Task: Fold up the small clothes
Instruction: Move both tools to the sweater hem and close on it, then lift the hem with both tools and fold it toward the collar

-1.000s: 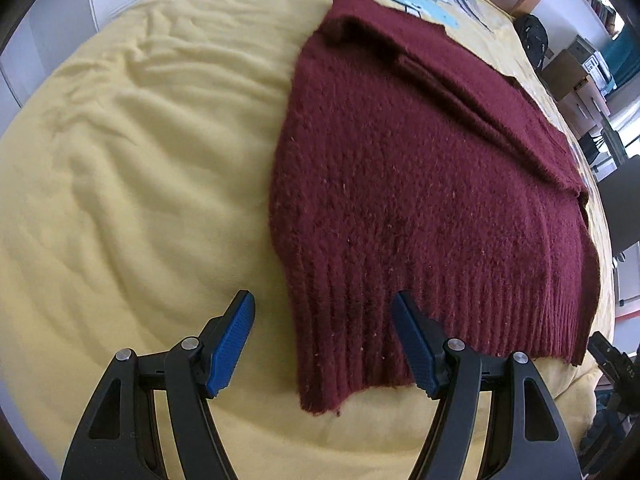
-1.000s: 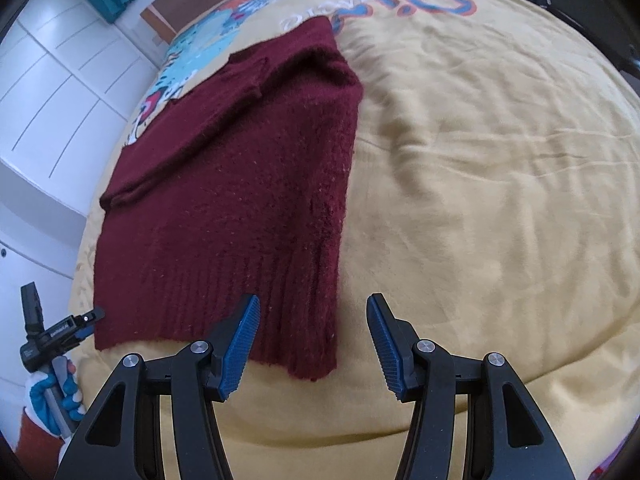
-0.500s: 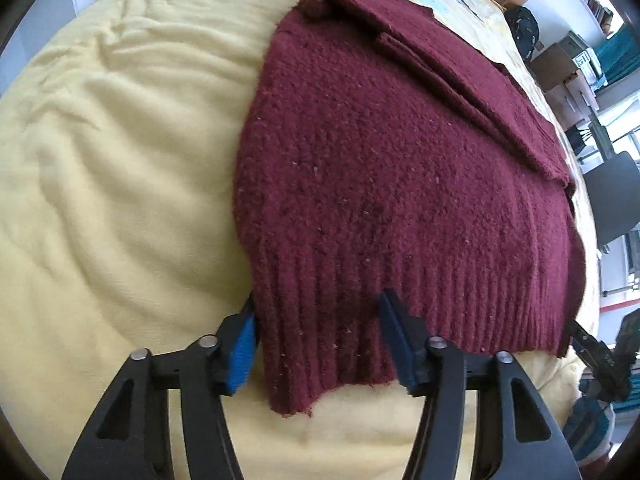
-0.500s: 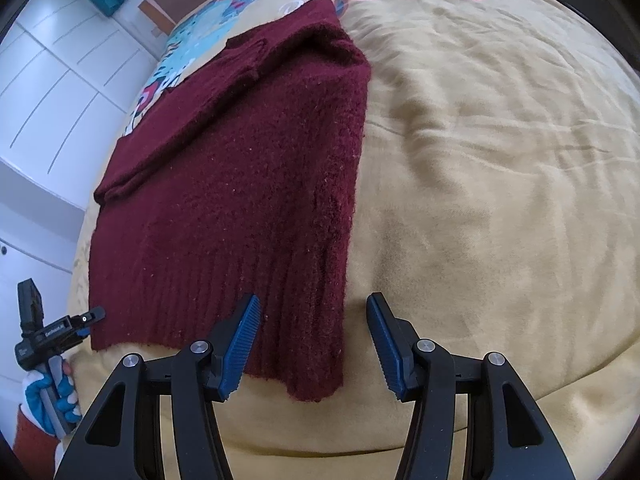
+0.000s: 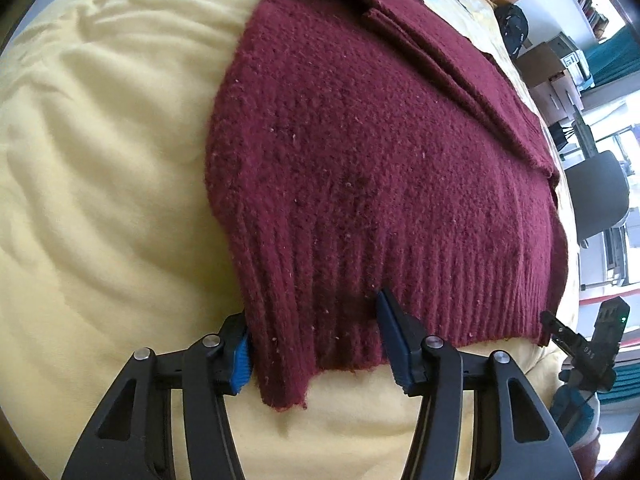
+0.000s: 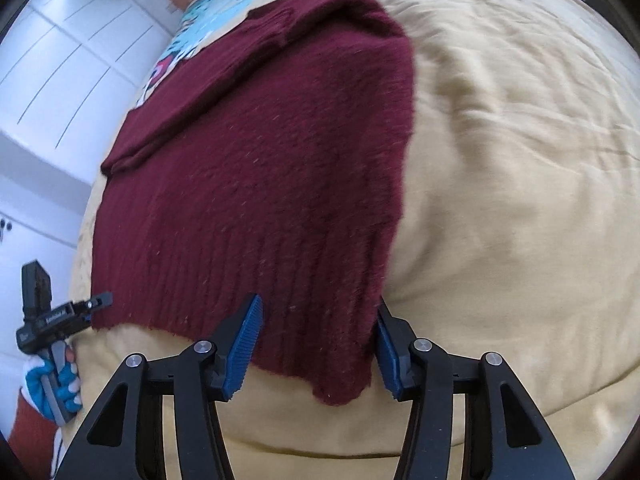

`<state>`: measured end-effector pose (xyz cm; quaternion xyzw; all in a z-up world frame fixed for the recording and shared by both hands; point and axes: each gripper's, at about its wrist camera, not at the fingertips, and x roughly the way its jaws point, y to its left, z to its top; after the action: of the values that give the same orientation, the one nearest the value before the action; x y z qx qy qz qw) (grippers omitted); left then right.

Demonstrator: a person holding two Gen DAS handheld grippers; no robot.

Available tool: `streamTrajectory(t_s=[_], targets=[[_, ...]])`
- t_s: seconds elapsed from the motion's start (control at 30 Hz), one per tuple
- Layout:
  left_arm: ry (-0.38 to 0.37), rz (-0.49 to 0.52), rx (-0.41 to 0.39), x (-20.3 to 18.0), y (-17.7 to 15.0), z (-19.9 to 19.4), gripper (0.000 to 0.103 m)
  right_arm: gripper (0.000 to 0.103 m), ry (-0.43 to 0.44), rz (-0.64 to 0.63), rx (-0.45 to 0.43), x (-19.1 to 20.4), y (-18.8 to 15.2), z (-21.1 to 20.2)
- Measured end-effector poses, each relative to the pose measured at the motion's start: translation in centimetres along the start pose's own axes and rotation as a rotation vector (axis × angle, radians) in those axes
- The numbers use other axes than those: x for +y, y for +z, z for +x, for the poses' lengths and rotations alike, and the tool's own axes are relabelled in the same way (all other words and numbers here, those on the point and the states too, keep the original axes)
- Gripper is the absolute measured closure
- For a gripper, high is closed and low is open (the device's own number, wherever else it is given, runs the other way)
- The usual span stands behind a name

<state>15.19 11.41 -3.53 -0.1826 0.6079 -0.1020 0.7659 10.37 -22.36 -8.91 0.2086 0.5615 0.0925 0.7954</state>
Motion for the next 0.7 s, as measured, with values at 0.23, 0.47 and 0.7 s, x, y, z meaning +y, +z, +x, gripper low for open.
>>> streamTrajectory(t_s=[0.23,0.47,0.7], targets=[[-0.02,-0.036,-0.011,1.2,-0.8,-0.6,0.087,0.071,0.025,0.036,0.008,-0.7,-0.1,-0.1],[-0.023,-0.02,-0.014,1.2,-1.0,-1.5,0.094,0.088,0.053,0.04,0.007,-0.7,-0.1,-0.5],[-0.025,-0.017,-0.058,0.4,-0.2,-3.4,0.094,0.09,0.097,0.058,-0.029,-0.9,-0.2,-2.3]])
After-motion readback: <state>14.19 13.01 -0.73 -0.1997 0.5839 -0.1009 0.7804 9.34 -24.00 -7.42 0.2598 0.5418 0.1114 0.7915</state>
